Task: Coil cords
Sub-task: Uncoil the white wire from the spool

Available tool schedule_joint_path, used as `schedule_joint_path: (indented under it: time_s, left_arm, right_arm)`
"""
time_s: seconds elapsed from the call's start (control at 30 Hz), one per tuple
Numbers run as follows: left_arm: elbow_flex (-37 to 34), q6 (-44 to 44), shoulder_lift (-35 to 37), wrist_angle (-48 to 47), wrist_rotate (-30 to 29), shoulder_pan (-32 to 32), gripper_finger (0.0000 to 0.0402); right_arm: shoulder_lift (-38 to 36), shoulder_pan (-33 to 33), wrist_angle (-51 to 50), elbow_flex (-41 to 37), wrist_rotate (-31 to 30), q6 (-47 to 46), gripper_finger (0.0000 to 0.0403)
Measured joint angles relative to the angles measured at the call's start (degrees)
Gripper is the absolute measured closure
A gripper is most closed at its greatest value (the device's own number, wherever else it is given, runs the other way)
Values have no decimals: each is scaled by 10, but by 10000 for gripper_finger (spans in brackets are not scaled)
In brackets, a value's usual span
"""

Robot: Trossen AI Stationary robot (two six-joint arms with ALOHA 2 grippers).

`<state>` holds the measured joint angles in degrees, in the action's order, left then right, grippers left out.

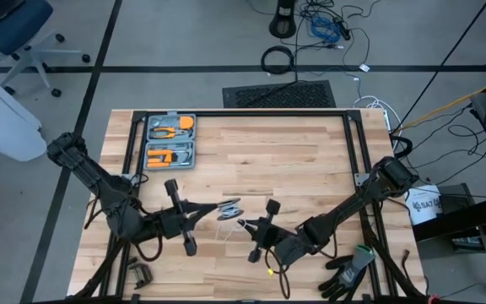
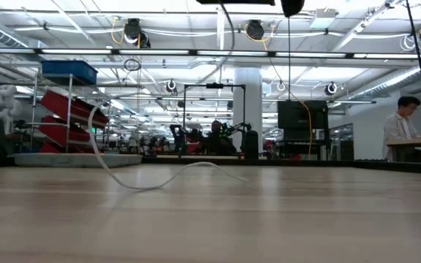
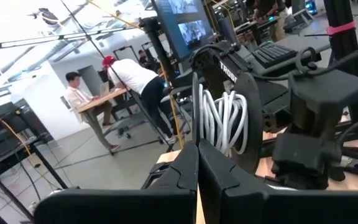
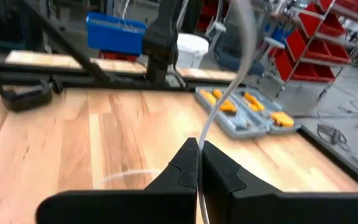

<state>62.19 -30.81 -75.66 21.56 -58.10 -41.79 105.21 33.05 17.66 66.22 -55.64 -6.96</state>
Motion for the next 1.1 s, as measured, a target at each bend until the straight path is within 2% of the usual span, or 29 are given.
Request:
schedule_joint_path:
  time_s: [0.23,0.4,0.57,0.63,0.73,0.8,0.97,1.1]
  left_arm:
    - [0,9,0,-12,0,-3,400]
    - [0,41,0,-22,9,-4,400]
    - [0,86,0,-73,11,4,400]
    - [0,96,0,-78,12,9,400]
    - [0,110,0,-77,31,15,400]
    - [0,111,0,-77,42,19,400]
    - [0,137,0,-93,58,33,400]
    - [0,146,0,-106,58,36,400]
  right_arm:
    - [-9,22,-70,0,-2,-44,386]
    - [-34,41,-212,0,5,-149,362]
    - [-48,64,-309,0,86,-245,328]
    - [-50,76,-330,0,93,-268,314]
    - [-50,91,-305,0,59,-274,293]
    - [-50,97,-242,0,48,-237,281]
    - [-50,106,-26,0,7,-41,252]
    - [-51,96,60,0,-1,89,223]
